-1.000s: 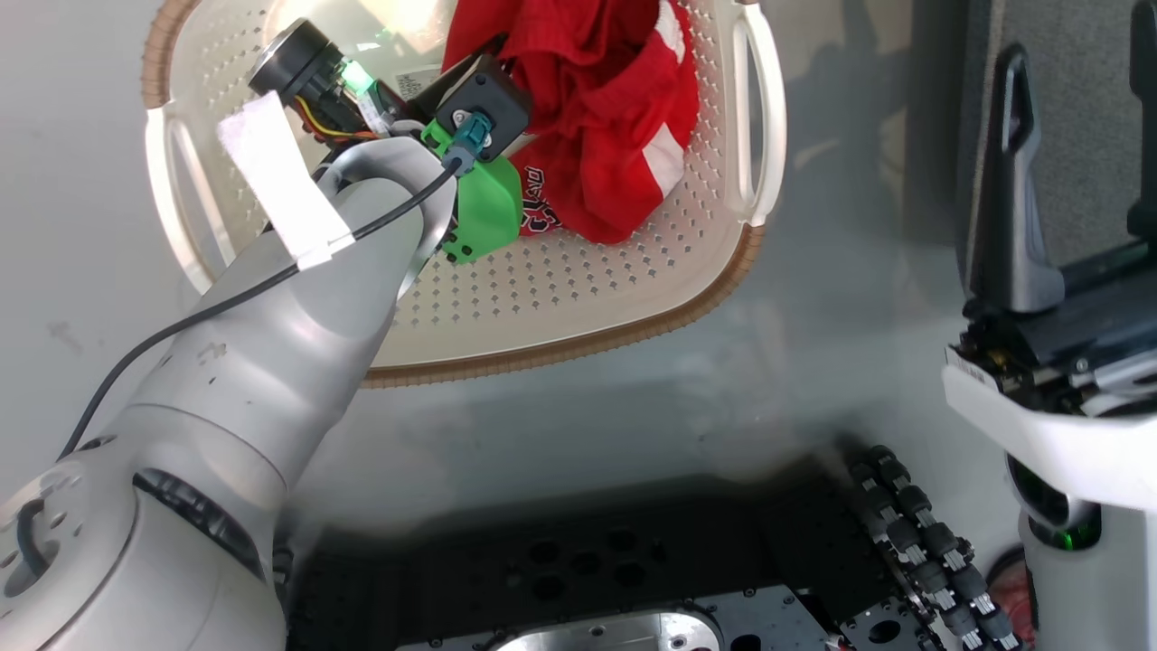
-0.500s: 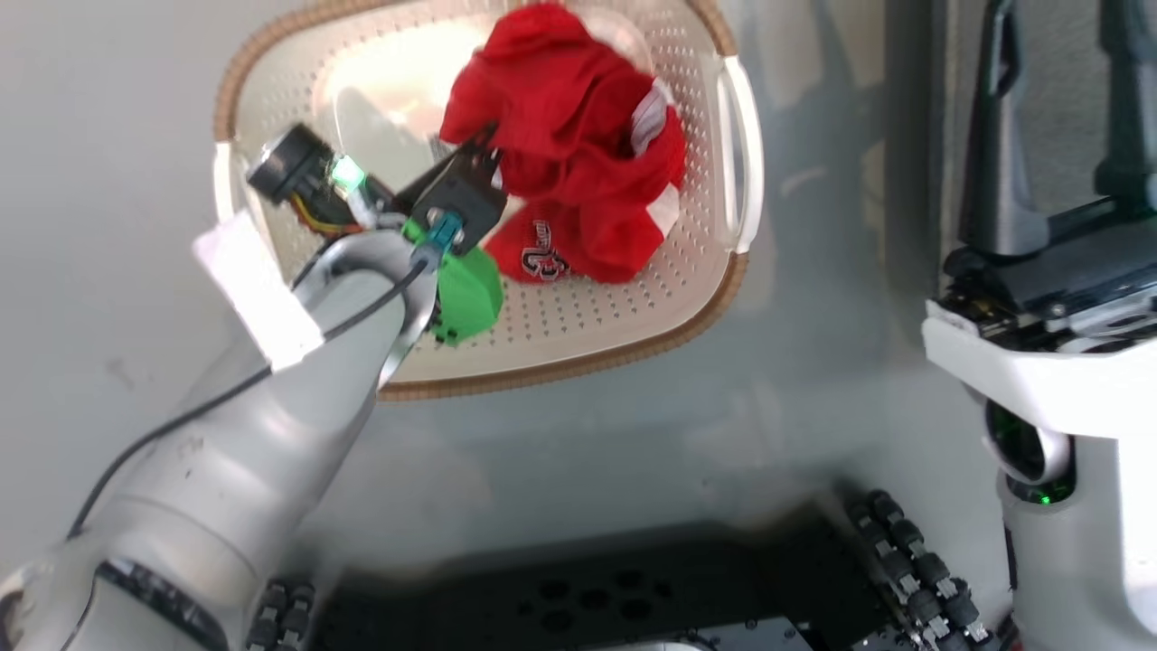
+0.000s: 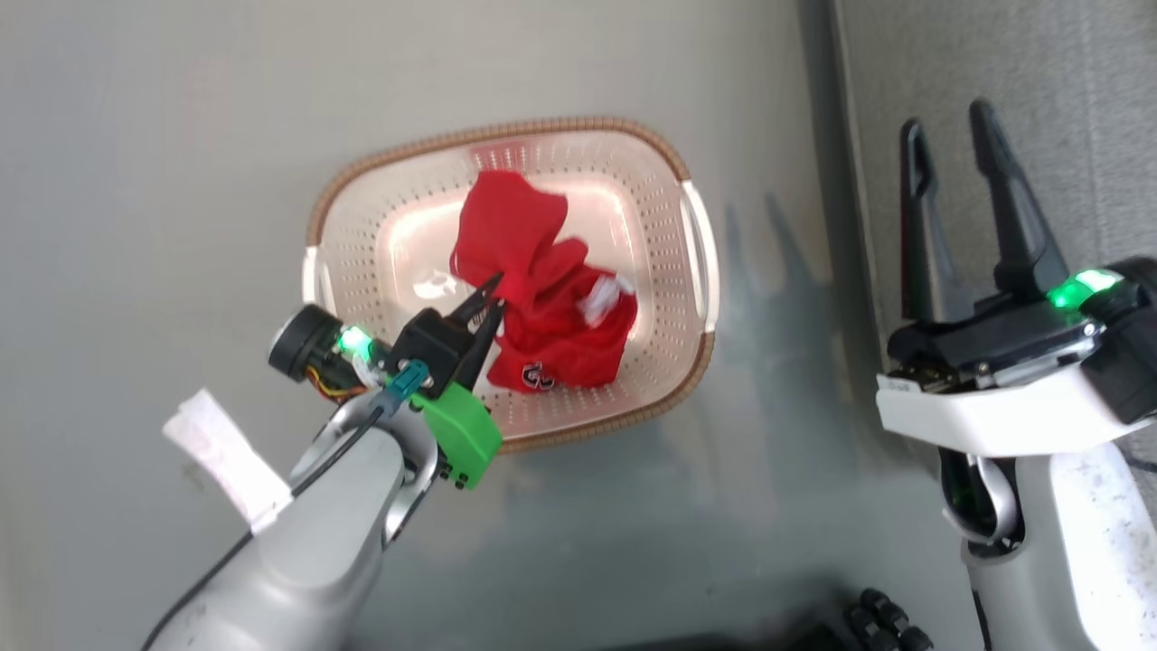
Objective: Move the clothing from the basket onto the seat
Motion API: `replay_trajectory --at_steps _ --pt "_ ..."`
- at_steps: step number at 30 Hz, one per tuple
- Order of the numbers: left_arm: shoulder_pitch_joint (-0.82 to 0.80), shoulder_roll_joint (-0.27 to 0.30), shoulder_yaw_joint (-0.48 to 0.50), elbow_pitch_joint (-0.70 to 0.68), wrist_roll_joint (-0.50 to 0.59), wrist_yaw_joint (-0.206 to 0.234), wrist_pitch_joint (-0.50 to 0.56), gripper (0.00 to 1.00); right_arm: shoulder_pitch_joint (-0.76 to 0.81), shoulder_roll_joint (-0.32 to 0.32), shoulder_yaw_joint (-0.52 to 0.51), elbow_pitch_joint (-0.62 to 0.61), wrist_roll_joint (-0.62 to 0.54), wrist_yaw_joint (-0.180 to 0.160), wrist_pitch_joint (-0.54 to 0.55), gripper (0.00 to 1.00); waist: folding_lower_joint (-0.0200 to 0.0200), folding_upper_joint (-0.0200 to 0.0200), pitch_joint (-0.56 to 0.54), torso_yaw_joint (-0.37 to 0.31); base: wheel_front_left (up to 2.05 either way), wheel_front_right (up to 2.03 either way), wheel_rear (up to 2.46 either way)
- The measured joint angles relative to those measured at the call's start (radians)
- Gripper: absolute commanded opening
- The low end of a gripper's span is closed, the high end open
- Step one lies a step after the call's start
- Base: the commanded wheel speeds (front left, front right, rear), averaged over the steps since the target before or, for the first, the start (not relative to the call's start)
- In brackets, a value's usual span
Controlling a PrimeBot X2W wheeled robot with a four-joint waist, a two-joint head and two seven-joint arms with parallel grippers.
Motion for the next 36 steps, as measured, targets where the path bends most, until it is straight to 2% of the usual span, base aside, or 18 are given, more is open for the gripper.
replay_trajectory --at_steps 4,7,8,11,20,27,36 --pt "0.104 -0.006 0.073 -0.077 -0.005 -0.004 0.0 0.0 0.054 0.0 0.006 0.042 0.02 0.0 0.0 0.7 0.0 0.0 -0.096 0.004 0.0 0.0 0.0" --pt "0.185 -0.01 0.124 -0.135 -0.001 -0.004 0.0 0.0 0.104 0.0 0.008 0.076 0.038 0.0 0.0 0.64 -0.0001 0.0 -0.172 0.007 0.0 0.0 0.0" --pt "0.214 -0.013 0.142 -0.154 0.0 -0.004 0.0 0.0 0.123 0.0 0.012 0.09 0.041 0.0 0.0 0.6 0.0 0.0 -0.201 0.009 0.0 0.0 0.0" --pt "0.293 -0.022 0.191 -0.202 0.004 -0.006 0.0 0.0 0.174 0.001 0.031 0.126 0.045 0.0 0.0 0.56 -0.0001 0.0 -0.282 0.012 0.0 0.0 0.0" --pt "0.455 -0.056 0.288 -0.337 0.02 -0.007 0.0 0.0 0.302 0.001 0.074 0.195 0.05 0.0 0.0 0.58 -0.0001 0.0 -0.529 0.019 0.0 0.0 0.0" --pt "0.469 -0.069 0.315 -0.411 0.051 -0.008 0.0 0.0 0.344 0.001 0.11 0.222 0.053 0.0 0.0 0.71 -0.0001 0.0 -0.674 0.022 0.0 0.0 0.0" --pt "0.464 -0.089 0.296 -0.45 0.069 -0.02 0.0 0.0 0.352 0.0 0.167 0.238 0.059 0.0 0.0 0.8 -0.0001 0.0 -0.749 0.008 0.0 0.0 0.0"
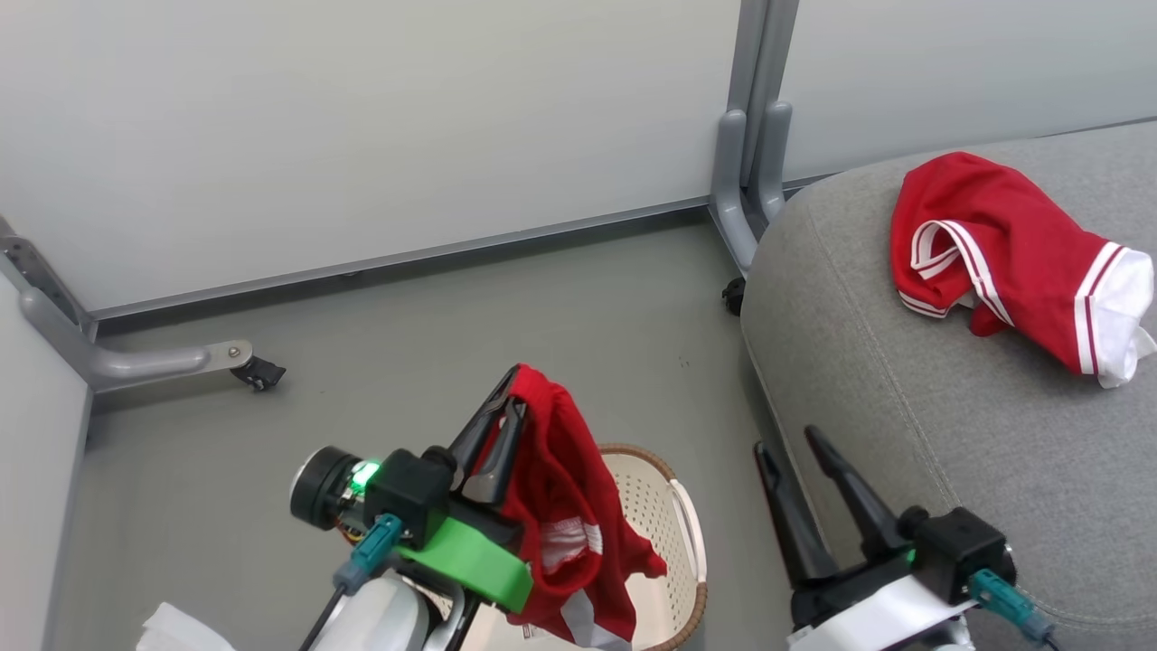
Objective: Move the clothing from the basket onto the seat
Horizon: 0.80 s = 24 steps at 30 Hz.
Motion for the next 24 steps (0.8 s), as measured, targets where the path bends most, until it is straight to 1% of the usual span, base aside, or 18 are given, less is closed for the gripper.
replay_trajectory --at_steps 2,5,9,11,16,24 --pt "-0.011 -0.007 -0.012 -0.004 0.003 -0.003 0.0 0.0 -0.005 0.0 0.029 0.009 0.001 0.0 0.0 0.85 0.0 0.0 0.002 -0.005 0.0 0.0 0.0" --pt "-0.039 -0.017 -0.038 -0.011 0.004 -0.009 0.0 0.0 -0.027 0.0 0.086 0.03 0.001 0.0 0.0 0.94 0.0 0.0 0.01 -0.007 0.0 0.0 0.0" --pt "-0.073 -0.034 -0.074 -0.026 0.004 -0.017 0.007 0.0 -0.046 0.001 0.146 0.063 0.002 0.0 0.0 1.0 0.0001 0.0 0.02 -0.007 0.0 0.0 0.0" --pt "-0.089 -0.042 -0.097 -0.04 0.004 -0.019 0.009 0.0 -0.057 0.001 0.168 0.08 0.002 0.0 0.0 1.0 0.0 0.0 0.024 -0.006 0.0 0.0 0.0" --pt "-0.122 -0.053 -0.156 -0.08 -0.006 -0.027 0.017 0.0 -0.071 0.001 0.177 0.116 -0.001 0.0 0.0 1.0 0.0 0.0 0.031 -0.001 0.0 0.0 0.0" --pt "-0.15 -0.064 -0.241 -0.17 -0.027 -0.035 0.049 0.0 -0.079 0.0 0.147 0.183 -0.037 0.0 0.0 1.0 0.0001 0.0 0.033 -0.001 0.0 0.0 0.0"
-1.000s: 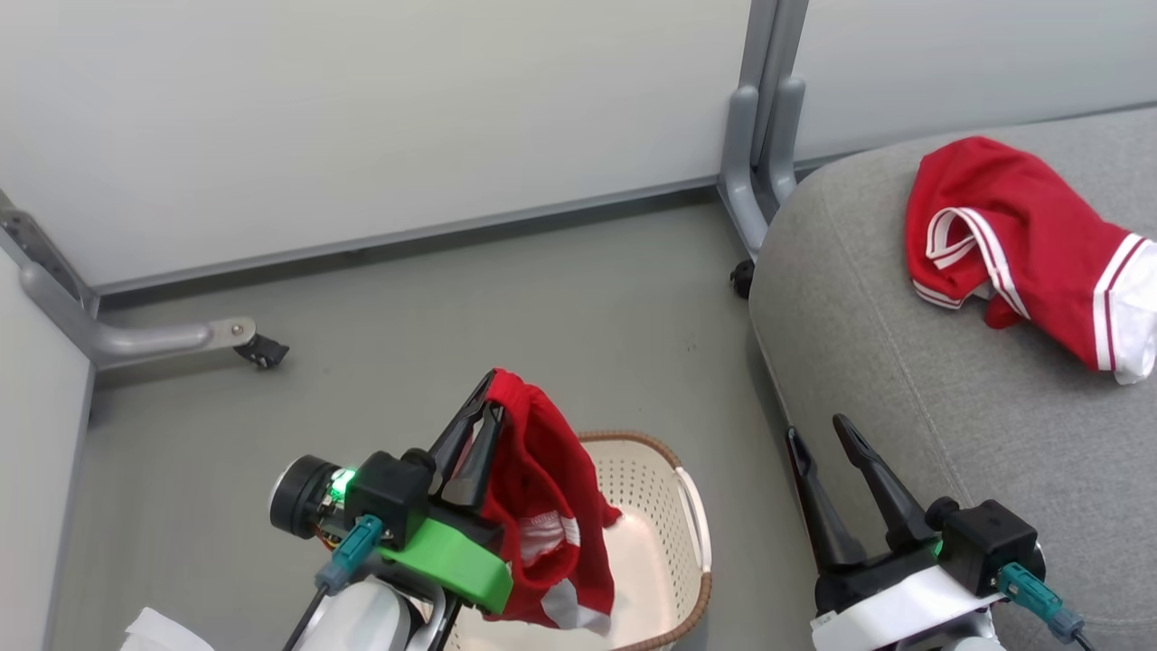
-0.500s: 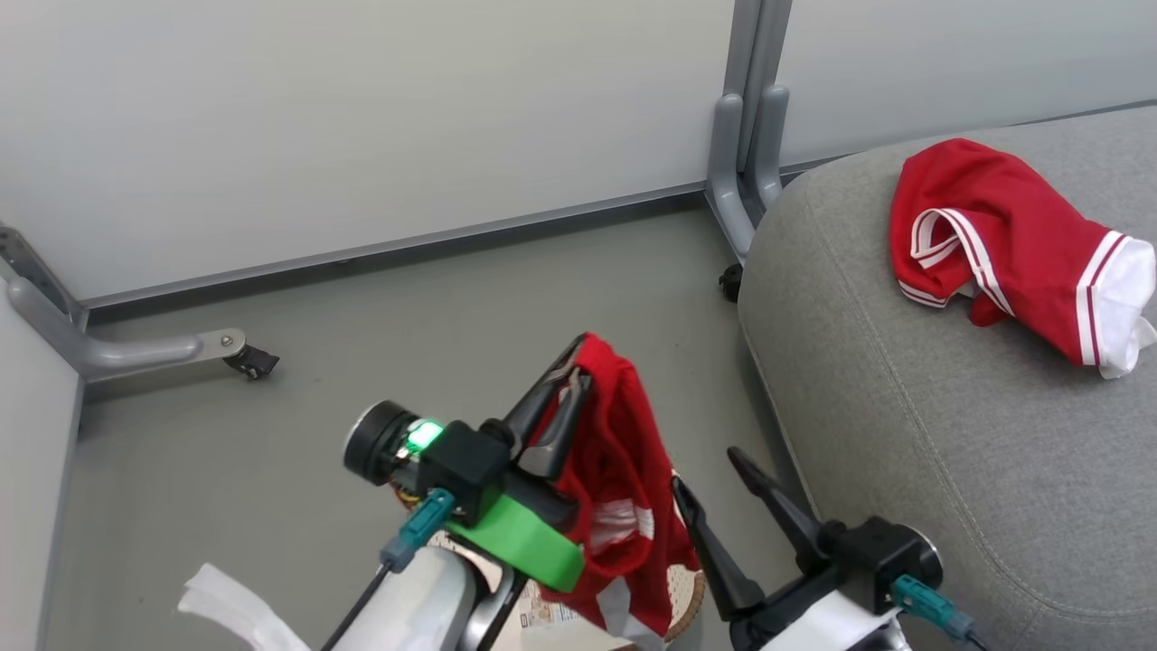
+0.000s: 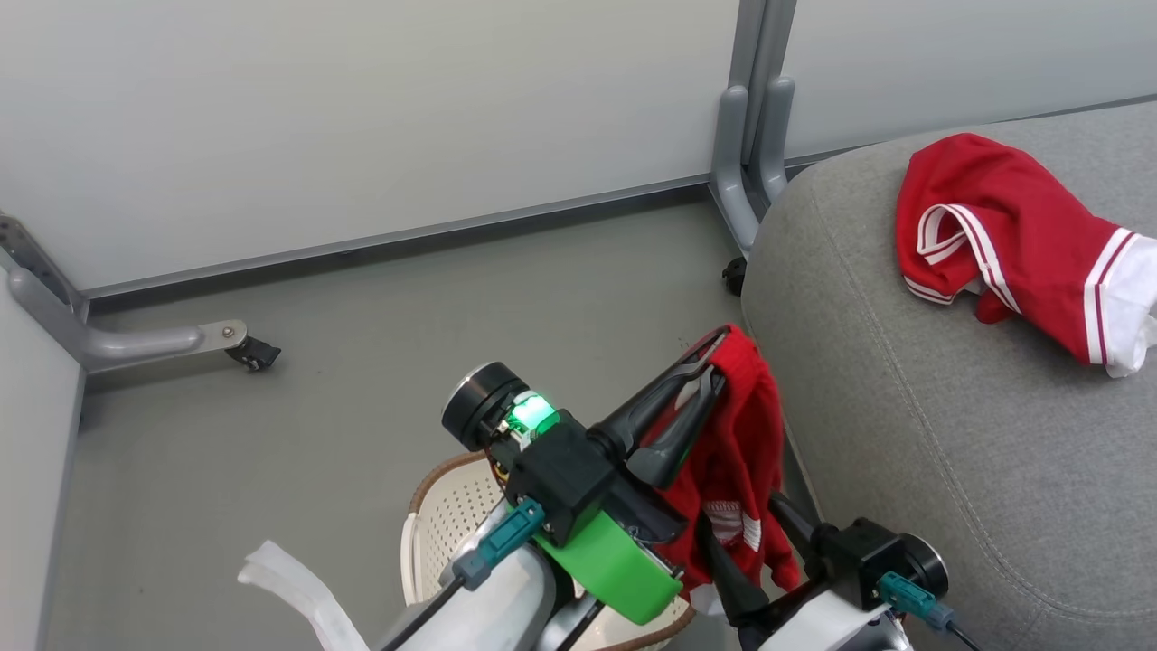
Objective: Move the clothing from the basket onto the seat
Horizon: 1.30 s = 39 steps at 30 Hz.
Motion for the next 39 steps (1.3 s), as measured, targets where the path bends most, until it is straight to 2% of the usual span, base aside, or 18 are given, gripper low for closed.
replay_trajectory --at_steps 1,3,4,16,23,25,26,39 --pt "-0.002 0.0 -0.007 -0.011 -0.005 0.0 0.003 0.0 0.0 0.0 -0.004 0.007 0.0 0.0 0.0 1.0 0.0 0.0 0.0 0.001 0.0 0.0 0.0" --pt "-0.006 -0.001 -0.015 -0.023 -0.008 0.0 0.012 0.0 0.0 0.0 -0.005 0.022 -0.012 0.0 0.0 0.42 0.0 0.0 0.002 0.002 0.0 0.0 0.0" --pt "-0.006 -0.001 -0.017 -0.028 -0.011 0.001 0.013 0.0 0.0 0.0 -0.002 0.029 -0.018 0.0 0.0 0.0 0.0 0.0 0.002 0.002 0.0 0.0 0.0" --pt "0.017 0.045 0.001 0.036 -0.033 0.019 0.023 0.0 -0.002 -0.004 0.005 0.034 0.012 0.0 0.0 0.0 0.0 0.0 0.015 0.002 0.0 0.0 0.0" --pt "0.023 0.051 0.004 0.058 -0.04 0.027 0.012 0.0 -0.002 -0.01 0.006 0.022 0.027 0.0 0.0 0.0 0.0 0.0 0.021 0.011 0.0 0.0 0.0" --pt "0.023 0.051 0.004 0.061 -0.04 0.029 0.011 0.45 -0.002 -0.011 0.008 0.02 0.03 0.0 0.0 0.0 0.0 0.0 0.024 0.013 0.0 0.0 0.0" --pt "0.023 0.052 0.004 0.063 -0.04 0.031 0.01 1.0 -0.002 -0.012 0.009 0.019 0.031 0.0 0.0 0.0 0.0 0.0 0.025 0.014 0.0 0.0 0.0" --pt "0.034 0.088 0.0 0.096 -0.033 0.044 0.01 1.0 -0.005 -0.009 -0.008 -0.02 0.09 0.0 0.0 0.0 0.0 0.0 0.04 0.009 0.0 0.0 0.0"
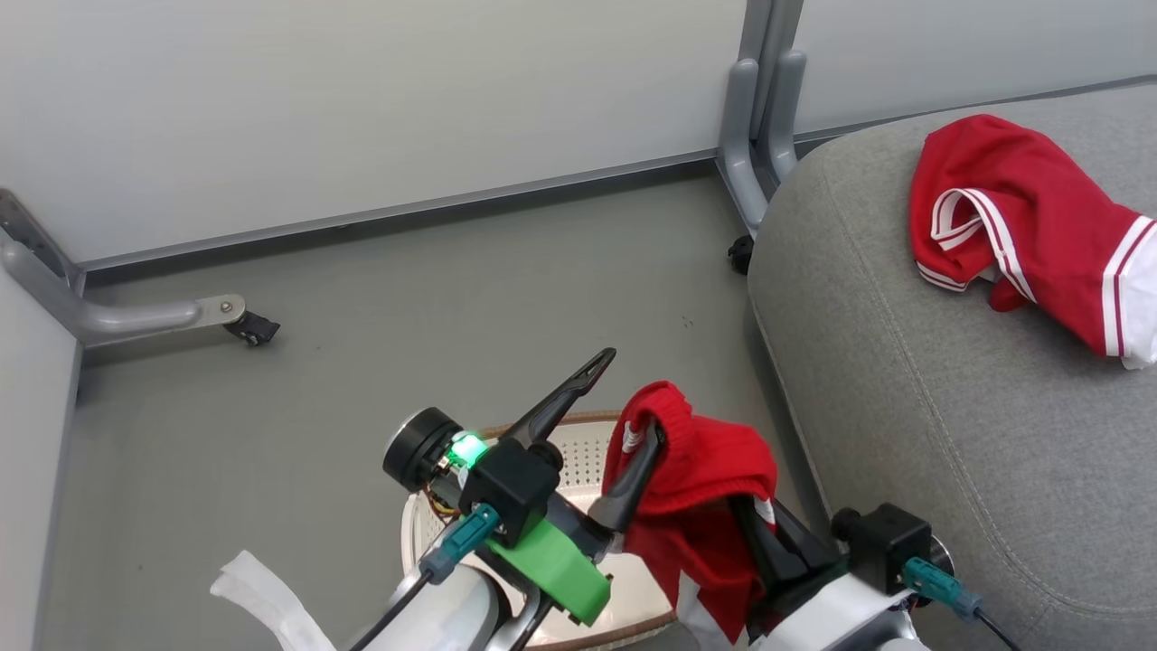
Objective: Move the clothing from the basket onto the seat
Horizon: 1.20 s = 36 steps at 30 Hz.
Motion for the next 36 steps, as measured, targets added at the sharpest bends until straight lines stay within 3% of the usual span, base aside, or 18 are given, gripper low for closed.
replay_trajectory --at_steps 21,36 --pt "0.066 0.036 -0.025 0.047 -0.018 -0.006 -0.039 1.0 -0.041 0.008 -0.156 -0.211 0.088 0.0 0.0 0.0 0.0 0.0 0.036 -0.043 0.0 0.0 0.0" --pt "0.086 0.057 -0.036 0.046 -0.016 -0.006 -0.051 1.0 -0.036 0.008 -0.296 -0.294 0.068 0.0 0.0 0.0 0.0 0.0 0.067 -0.151 0.0 0.0 0.0"
